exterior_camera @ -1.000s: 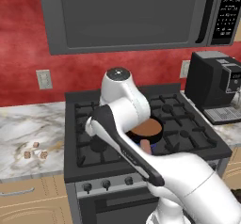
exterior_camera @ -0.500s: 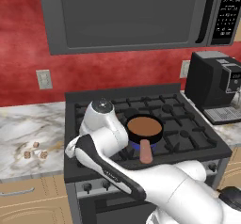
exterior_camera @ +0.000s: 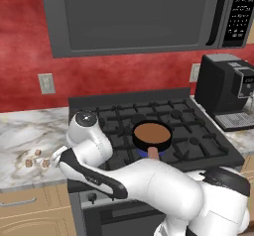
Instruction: Pick up the sugar cube(s) and place them in the saucepan with hot chocolate.
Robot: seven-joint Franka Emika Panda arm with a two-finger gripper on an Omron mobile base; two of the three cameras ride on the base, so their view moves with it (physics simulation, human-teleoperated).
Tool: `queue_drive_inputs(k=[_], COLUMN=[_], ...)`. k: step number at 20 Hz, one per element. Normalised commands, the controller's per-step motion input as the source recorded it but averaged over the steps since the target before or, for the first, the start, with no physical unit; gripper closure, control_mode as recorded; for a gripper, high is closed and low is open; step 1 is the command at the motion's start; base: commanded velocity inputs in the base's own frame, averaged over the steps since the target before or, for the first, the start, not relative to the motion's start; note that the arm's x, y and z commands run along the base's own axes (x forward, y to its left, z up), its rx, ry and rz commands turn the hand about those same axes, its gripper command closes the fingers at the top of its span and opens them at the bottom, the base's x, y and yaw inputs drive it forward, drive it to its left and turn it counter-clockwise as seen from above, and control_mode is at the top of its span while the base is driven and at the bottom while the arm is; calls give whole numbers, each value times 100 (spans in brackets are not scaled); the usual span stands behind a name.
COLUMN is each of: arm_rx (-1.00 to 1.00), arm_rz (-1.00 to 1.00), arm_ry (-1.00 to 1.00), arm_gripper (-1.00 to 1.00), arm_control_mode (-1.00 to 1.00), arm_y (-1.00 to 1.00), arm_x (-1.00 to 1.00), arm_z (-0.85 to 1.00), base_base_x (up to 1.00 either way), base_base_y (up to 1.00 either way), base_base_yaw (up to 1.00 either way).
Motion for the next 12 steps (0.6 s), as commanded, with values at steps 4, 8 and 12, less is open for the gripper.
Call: queue_drive_inputs(k=[4,8,12], arm_rx=[0,0,0], arm_rz=[0,0,0], arm_ry=[2,6,2], arm_gripper=[-100,-100,-100], arm_control_mode=[-100,-100,-100], arm_y=[26,7,7], arm_x=[17,5,14], arm_z=[0,-5,-34], base_base_x=[0,0,0], base_base_y=[0,0,0], base_base_yaw=[0,0,0])
